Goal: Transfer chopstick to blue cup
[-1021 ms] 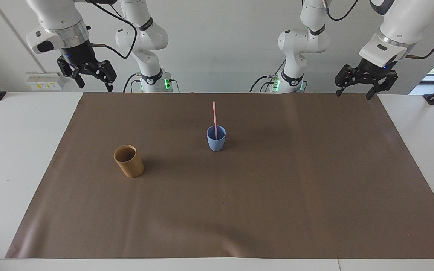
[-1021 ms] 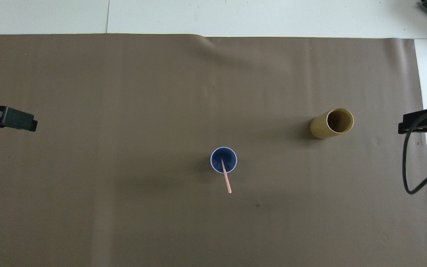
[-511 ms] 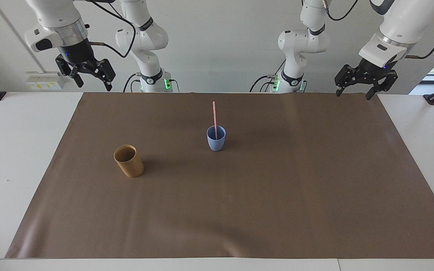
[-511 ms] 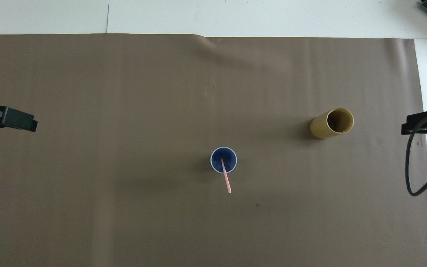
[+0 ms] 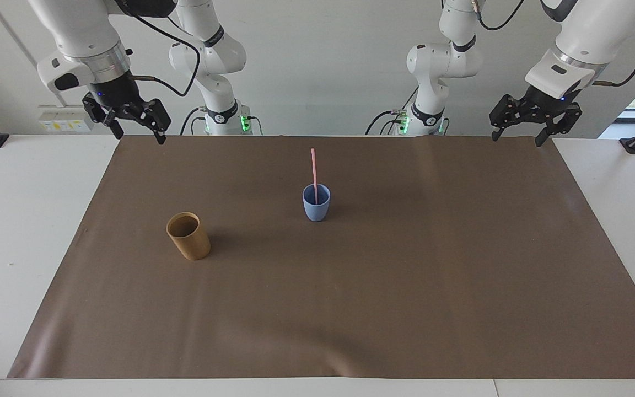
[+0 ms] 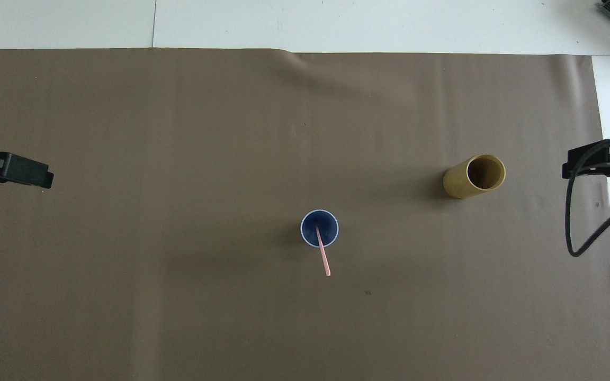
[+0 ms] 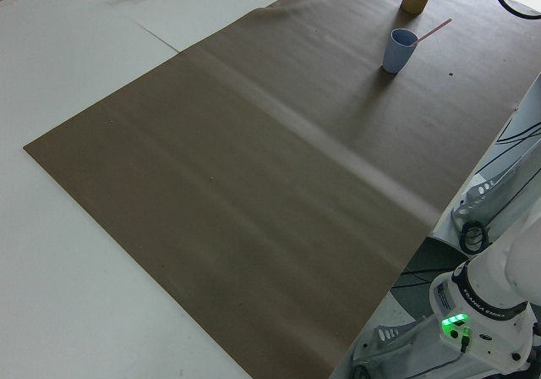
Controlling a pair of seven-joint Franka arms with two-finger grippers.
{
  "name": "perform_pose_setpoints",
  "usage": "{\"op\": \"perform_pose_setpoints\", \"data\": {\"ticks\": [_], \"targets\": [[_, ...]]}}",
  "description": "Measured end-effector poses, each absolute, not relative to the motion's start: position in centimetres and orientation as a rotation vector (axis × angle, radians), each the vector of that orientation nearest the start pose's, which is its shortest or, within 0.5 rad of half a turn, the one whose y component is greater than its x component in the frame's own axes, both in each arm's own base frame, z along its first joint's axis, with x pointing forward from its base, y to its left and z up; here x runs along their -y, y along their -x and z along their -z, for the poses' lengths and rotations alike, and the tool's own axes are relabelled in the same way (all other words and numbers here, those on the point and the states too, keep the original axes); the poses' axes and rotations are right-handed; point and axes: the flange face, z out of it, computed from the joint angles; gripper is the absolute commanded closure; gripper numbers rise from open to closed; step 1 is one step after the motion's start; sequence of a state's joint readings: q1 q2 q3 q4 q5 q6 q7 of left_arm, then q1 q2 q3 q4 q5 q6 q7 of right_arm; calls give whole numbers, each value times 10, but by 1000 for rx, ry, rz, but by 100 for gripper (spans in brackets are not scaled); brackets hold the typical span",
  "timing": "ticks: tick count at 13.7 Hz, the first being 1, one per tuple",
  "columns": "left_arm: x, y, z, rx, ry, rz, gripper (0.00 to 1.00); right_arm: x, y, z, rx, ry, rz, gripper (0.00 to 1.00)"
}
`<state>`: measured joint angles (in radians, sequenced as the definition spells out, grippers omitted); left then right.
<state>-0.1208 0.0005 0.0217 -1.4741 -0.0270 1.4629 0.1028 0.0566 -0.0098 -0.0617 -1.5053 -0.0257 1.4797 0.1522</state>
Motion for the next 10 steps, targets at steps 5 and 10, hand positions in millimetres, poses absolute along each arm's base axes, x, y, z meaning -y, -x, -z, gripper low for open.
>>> {"op": "perform_pose_setpoints", "data": {"ticks": [5,10], "targets": [[57,-541,-660,-324,3152,-19,0,6,-537,-655,-251,3157,-36,0],[57,-541,-660,-324,3152,-19,0,6,-536,-658,-251,3157,-25,0]]}}
